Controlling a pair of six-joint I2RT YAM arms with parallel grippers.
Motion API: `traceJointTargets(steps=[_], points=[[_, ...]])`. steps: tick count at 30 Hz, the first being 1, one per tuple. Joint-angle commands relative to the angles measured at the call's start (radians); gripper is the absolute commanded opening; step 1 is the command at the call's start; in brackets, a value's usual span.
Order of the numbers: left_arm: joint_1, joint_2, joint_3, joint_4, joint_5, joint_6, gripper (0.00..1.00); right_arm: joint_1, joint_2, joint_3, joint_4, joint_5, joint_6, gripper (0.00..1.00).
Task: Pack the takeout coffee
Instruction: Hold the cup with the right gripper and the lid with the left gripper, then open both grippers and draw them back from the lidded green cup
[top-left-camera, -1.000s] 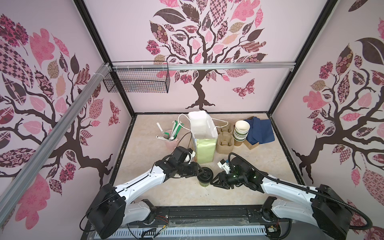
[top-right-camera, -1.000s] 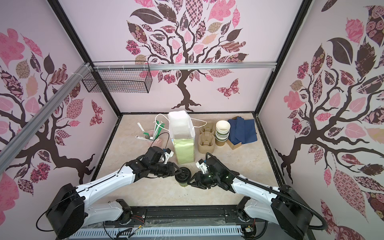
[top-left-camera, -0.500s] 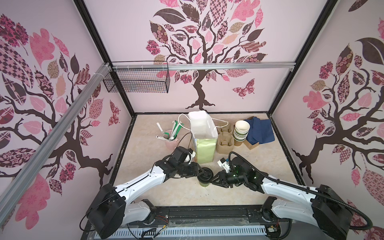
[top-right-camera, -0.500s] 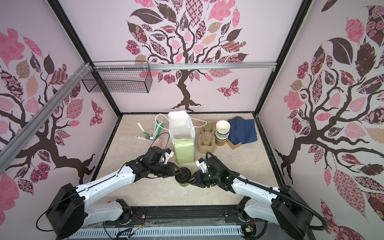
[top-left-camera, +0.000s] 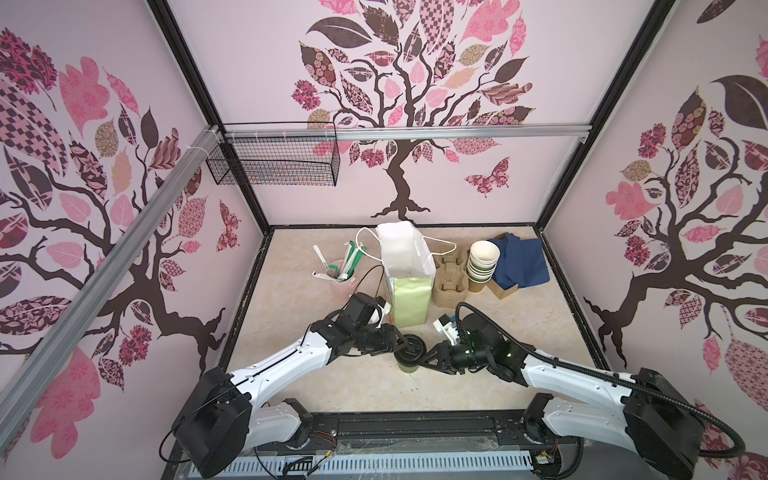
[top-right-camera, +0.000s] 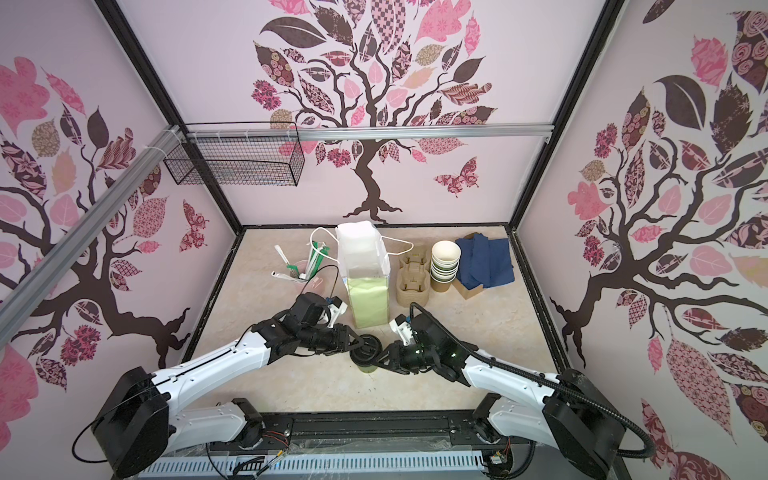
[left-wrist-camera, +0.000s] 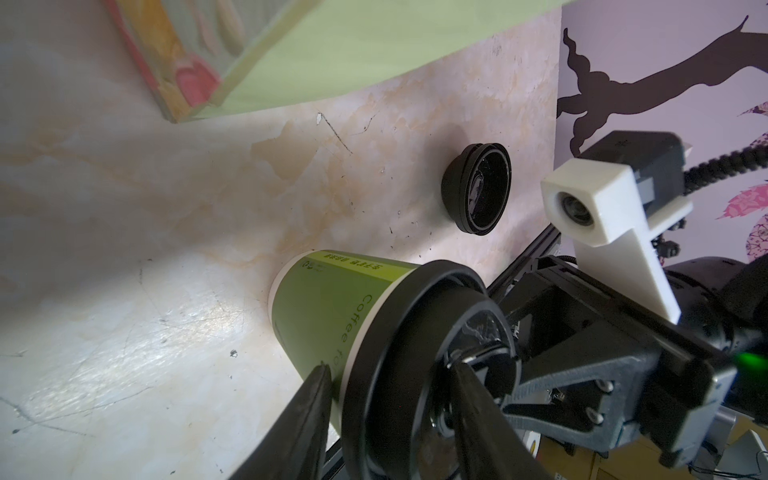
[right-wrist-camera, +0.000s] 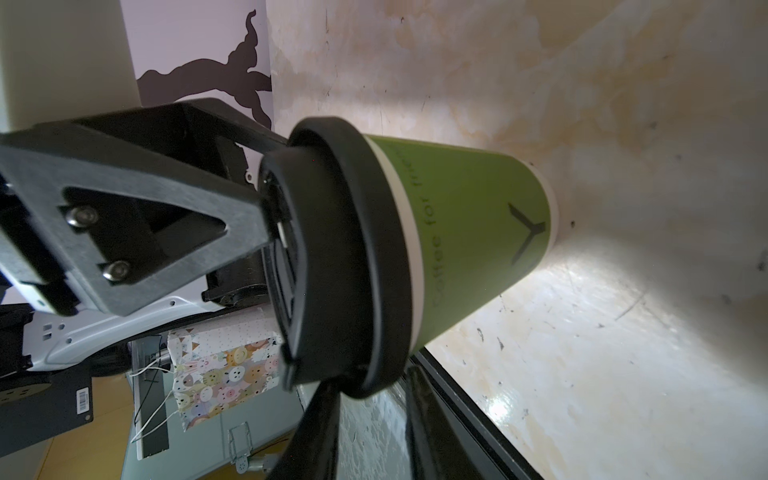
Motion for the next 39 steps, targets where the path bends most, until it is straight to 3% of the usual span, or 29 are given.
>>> traceJointTargets(steps=[1, 7, 13, 18, 24, 31, 39], points=[[0.001, 0.026, -0.045, -0.1, -0.055, 0.011, 0.48, -0.007, 0.104, -0.089, -0.268, 0.264, -0.042, 0.29], [0.001, 0.032, -0.046, -0.098, -0.054, 0.011, 0.48, -0.006, 0.125, -0.086, -0.326, 0.324, -0.07, 0.28], [0.001, 0.039, -0.039, -0.1, -0.051, 0.014, 0.48, -0.006, 0.135, -0.062, -0.342, 0.314, -0.082, 0.28], [0.001, 0.033, -0.035, -0.109, -0.054, 0.017, 0.48, -0.007, -0.075, -0.013, -0.248, 0.212, -0.035, 0.44], [0.002, 0.032, -0.035, -0.104, -0.055, 0.016, 0.49, -0.011, -0.349, 0.021, -0.275, 0.295, -0.019, 0.63], [0.004, 0.012, -0.014, -0.113, -0.055, 0.014, 0.59, -0.014, -0.466, -0.002, -0.401, 0.388, 0.016, 0.65], [0.013, -0.05, 0.014, -0.075, -0.04, -0.006, 0.69, -0.014, -0.517, 0.002, -0.463, 0.412, 0.031, 0.67]])
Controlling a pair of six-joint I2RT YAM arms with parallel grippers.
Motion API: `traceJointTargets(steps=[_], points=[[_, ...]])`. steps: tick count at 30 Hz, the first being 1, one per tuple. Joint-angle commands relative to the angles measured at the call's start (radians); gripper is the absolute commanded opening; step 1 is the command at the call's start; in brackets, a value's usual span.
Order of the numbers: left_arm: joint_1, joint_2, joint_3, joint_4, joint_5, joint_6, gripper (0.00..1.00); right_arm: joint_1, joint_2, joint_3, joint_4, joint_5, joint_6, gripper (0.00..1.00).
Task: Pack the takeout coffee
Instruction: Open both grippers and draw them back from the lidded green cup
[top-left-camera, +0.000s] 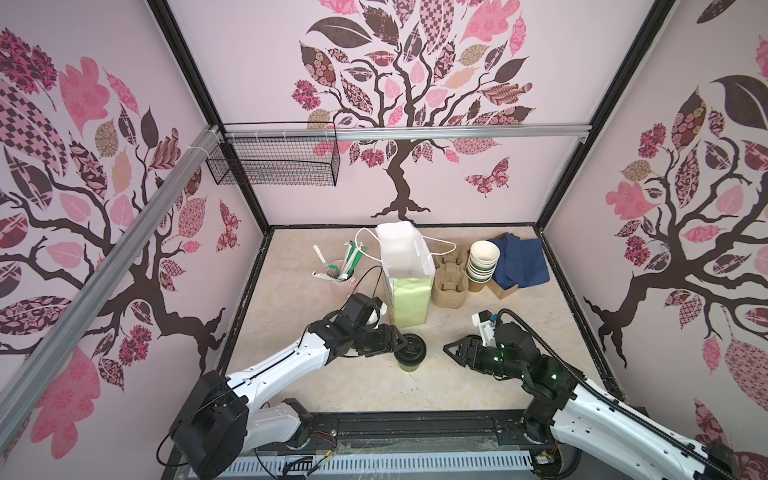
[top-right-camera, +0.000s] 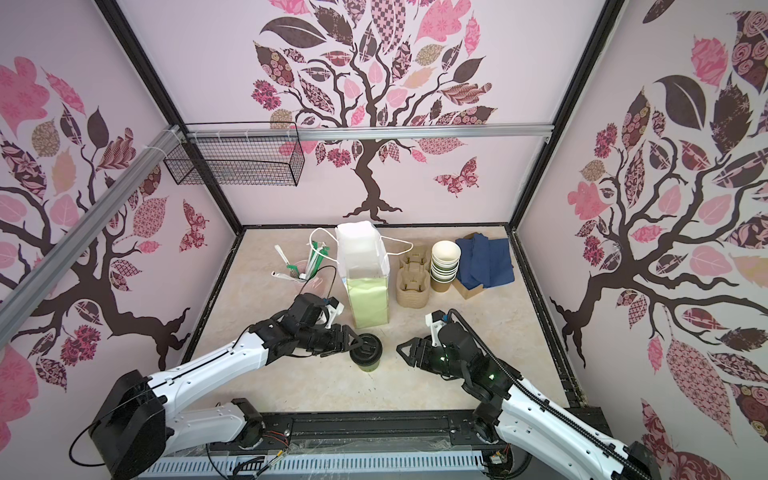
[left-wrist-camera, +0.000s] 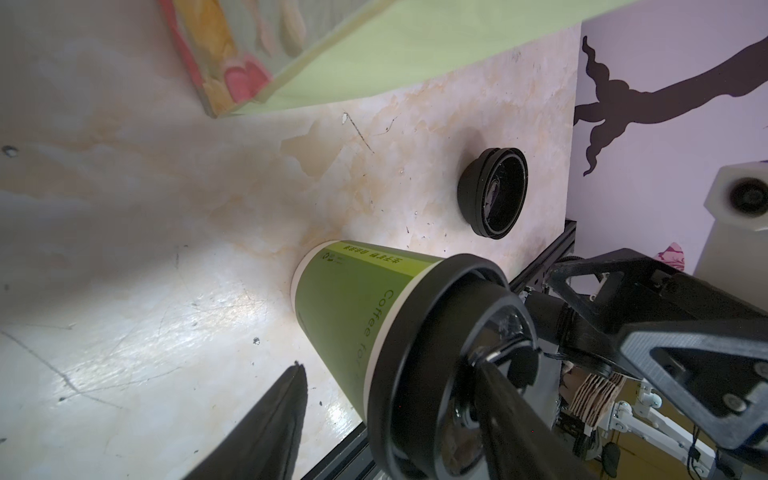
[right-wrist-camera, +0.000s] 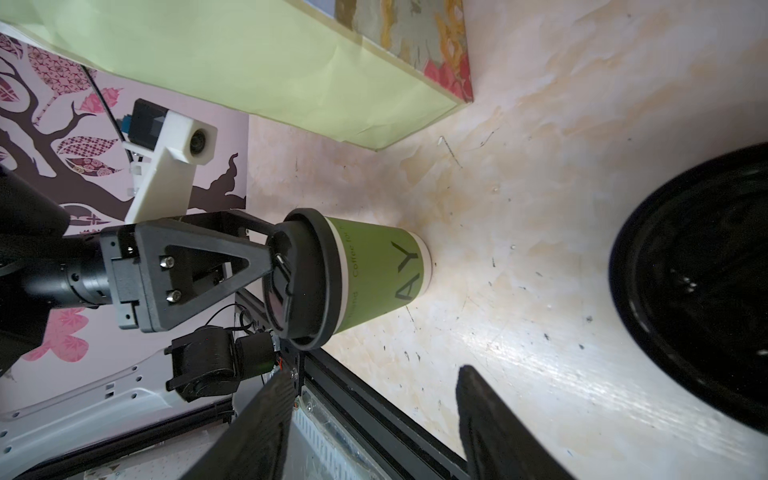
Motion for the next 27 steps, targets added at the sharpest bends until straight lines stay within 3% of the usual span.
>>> traceJointTargets(steps=[1, 11, 14, 17, 20, 24, 27], points=[[0.005, -0.025, 0.021, -0.027, -0.001, 0.003, 0.69, -0.006, -0.014, 0.009, -0.059, 0.028, 0.015, 0.67], [0.006, -0.065, 0.043, -0.007, 0.015, 0.0, 0.73, -0.004, -0.016, 0.05, -0.124, 0.038, -0.005, 0.68], [0.007, -0.126, 0.054, -0.036, -0.034, 0.0, 0.73, -0.004, 0.013, 0.112, -0.197, 0.055, -0.064, 0.69], [0.008, -0.223, 0.059, -0.097, -0.15, -0.016, 0.73, 0.017, 0.078, 0.204, -0.299, 0.095, -0.158, 0.69], [0.022, -0.346, 0.036, -0.169, -0.324, -0.064, 0.73, 0.136, 0.174, 0.312, -0.386, 0.229, -0.237, 0.72], [0.048, -0.486, 0.002, -0.314, -0.535, -0.145, 0.73, 0.421, 0.344, 0.473, -0.457, 0.515, -0.301, 0.76], [0.054, -0.573, -0.033, -0.374, -0.613, -0.219, 0.73, 0.516, 0.515, 0.598, -0.497, 0.581, -0.325, 0.8]])
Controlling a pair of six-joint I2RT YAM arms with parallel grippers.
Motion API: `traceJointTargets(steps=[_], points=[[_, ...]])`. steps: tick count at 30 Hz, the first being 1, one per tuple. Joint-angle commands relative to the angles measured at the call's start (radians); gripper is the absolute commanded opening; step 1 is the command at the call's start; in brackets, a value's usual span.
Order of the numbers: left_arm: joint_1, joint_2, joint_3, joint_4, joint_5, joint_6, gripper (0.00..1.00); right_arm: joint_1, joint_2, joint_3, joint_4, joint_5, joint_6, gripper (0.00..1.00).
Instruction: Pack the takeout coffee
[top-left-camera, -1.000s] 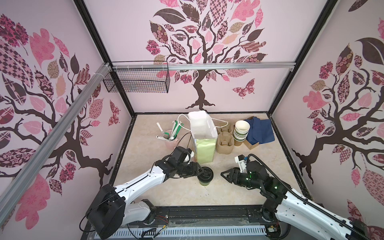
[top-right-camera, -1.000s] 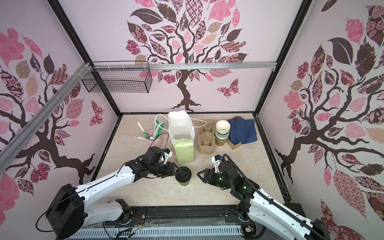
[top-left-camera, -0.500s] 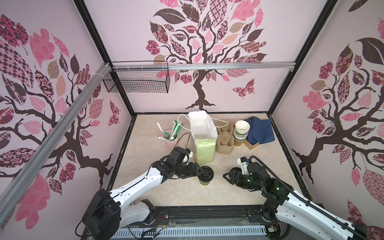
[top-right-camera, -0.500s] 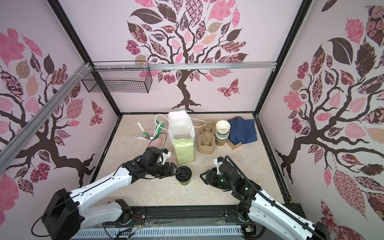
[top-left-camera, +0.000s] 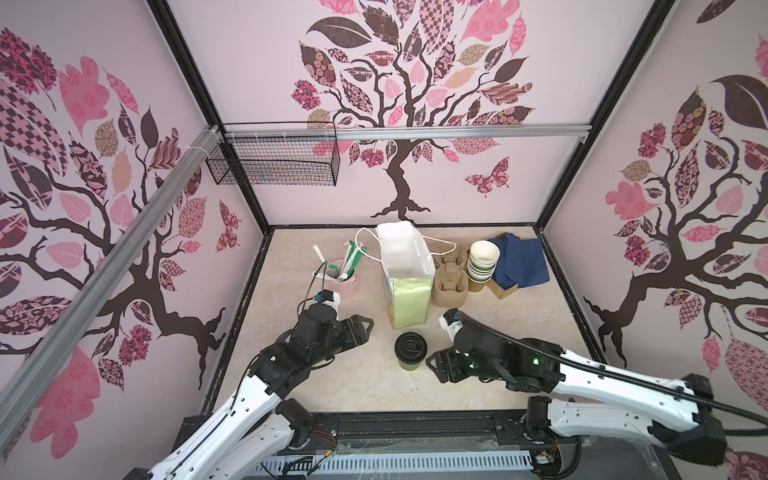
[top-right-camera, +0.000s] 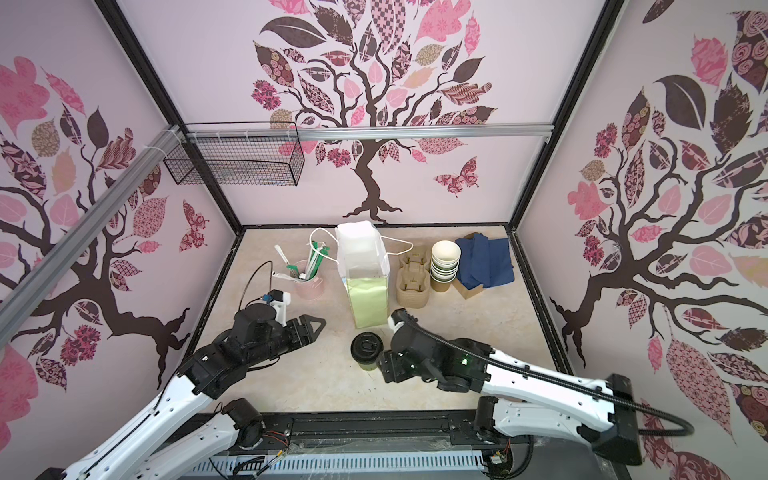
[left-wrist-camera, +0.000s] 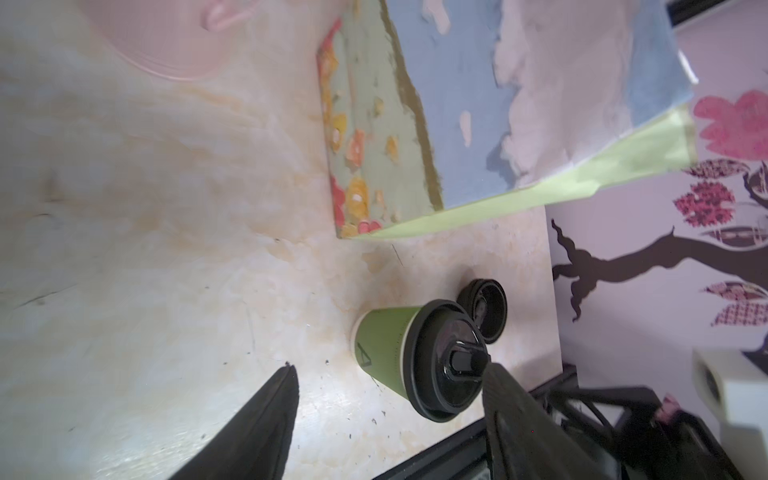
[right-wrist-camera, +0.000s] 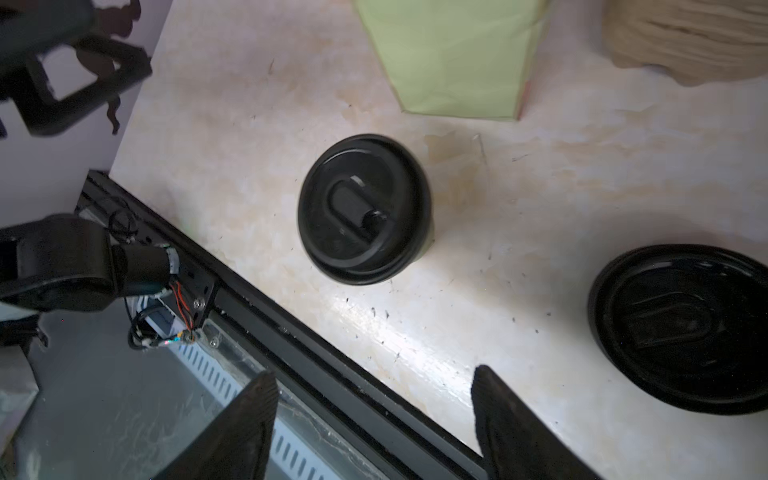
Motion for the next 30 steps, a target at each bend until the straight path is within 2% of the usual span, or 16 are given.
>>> traceJointTargets(steps=[1, 5, 12, 24, 30], points=[[0.004, -0.073, -0.043, -0.127, -0.182, -0.108, 0.73, 0.052, 0.157, 0.138, -0.121, 0.172, -0.063, 0.81], [0.007, -0.132, -0.065, -0.175, -0.217, -0.165, 0.73, 0.053, 0.286, 0.238, -0.141, 0.188, -0.057, 0.83], [0.007, -0.15, -0.073, -0.196, -0.234, -0.183, 0.74, 0.05, 0.375, 0.244, -0.053, 0.199, -0.048, 0.84], [0.007, -0.13, -0.062, -0.193, -0.23, -0.171, 0.73, 0.037, 0.467, 0.285, -0.024, 0.271, -0.012, 0.85], [0.006, -0.111, -0.051, -0.197, -0.218, -0.161, 0.74, 0.016, 0.493, 0.296, -0.012, 0.26, -0.004, 0.84]])
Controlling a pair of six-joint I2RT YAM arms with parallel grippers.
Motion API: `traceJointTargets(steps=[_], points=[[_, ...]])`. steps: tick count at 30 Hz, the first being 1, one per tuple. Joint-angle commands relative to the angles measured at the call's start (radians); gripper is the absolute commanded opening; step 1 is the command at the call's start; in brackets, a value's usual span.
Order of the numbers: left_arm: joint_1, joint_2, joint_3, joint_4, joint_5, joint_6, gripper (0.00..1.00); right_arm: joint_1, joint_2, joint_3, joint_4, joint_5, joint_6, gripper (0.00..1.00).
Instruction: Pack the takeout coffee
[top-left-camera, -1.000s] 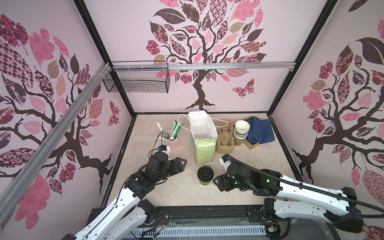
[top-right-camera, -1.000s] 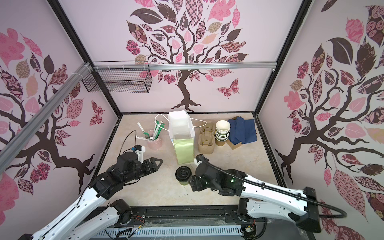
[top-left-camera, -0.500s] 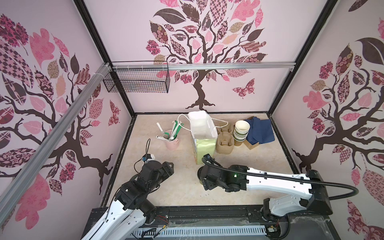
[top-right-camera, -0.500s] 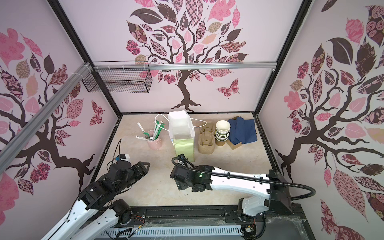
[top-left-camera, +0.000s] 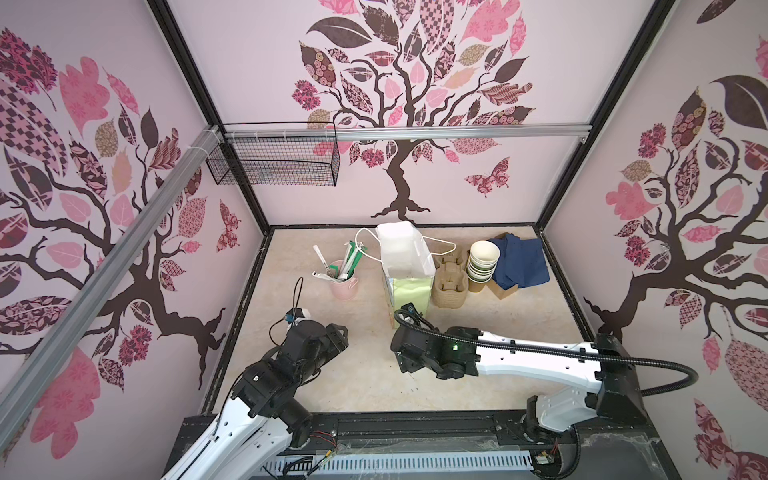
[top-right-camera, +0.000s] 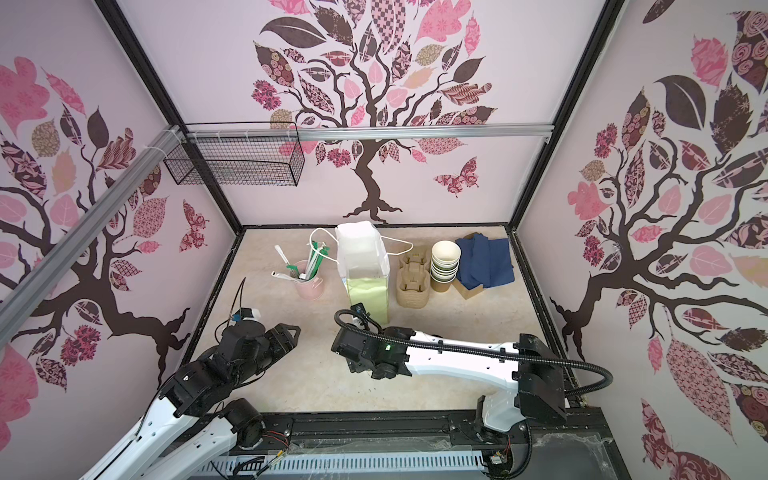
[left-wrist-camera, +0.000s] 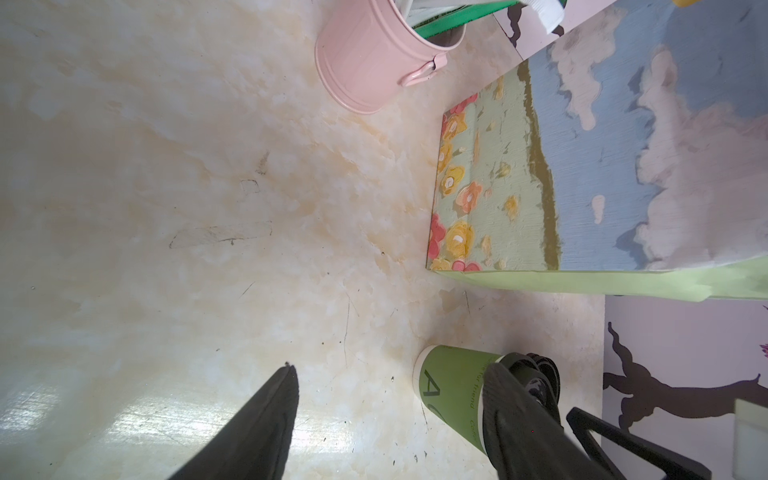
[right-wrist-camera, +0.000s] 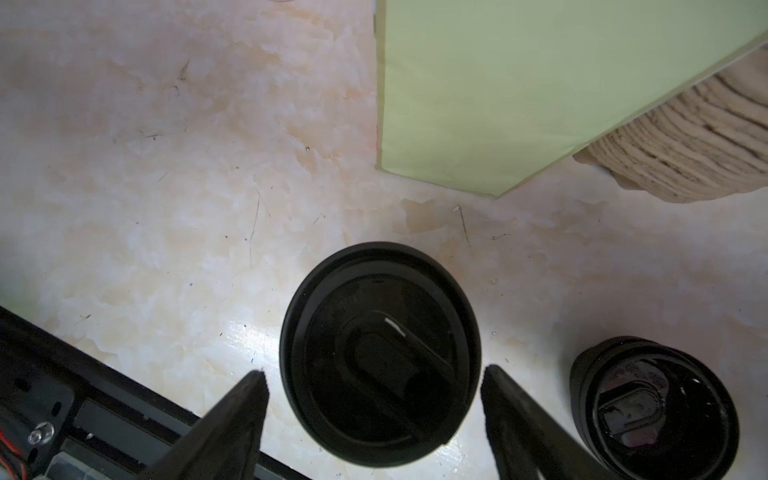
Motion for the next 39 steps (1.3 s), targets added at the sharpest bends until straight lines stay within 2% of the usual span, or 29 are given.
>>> traceJointTargets(steps=[1, 28, 39], points=[[0.004, 0.012, -0.004, -0.007, -0.005, 0.017, 0.74, -0.008, 0.038, 0.037, -0.01, 0.021, 0.015, 0.84], [0.004, 0.05, 0.002, 0.008, -0.006, 0.026, 0.74, -0.03, 0.079, 0.018, -0.041, 0.003, 0.046, 0.79], [0.004, 0.062, -0.001, 0.024, -0.005, 0.026, 0.73, -0.077, -0.071, -0.121, -0.12, 0.01, 0.068, 0.79]])
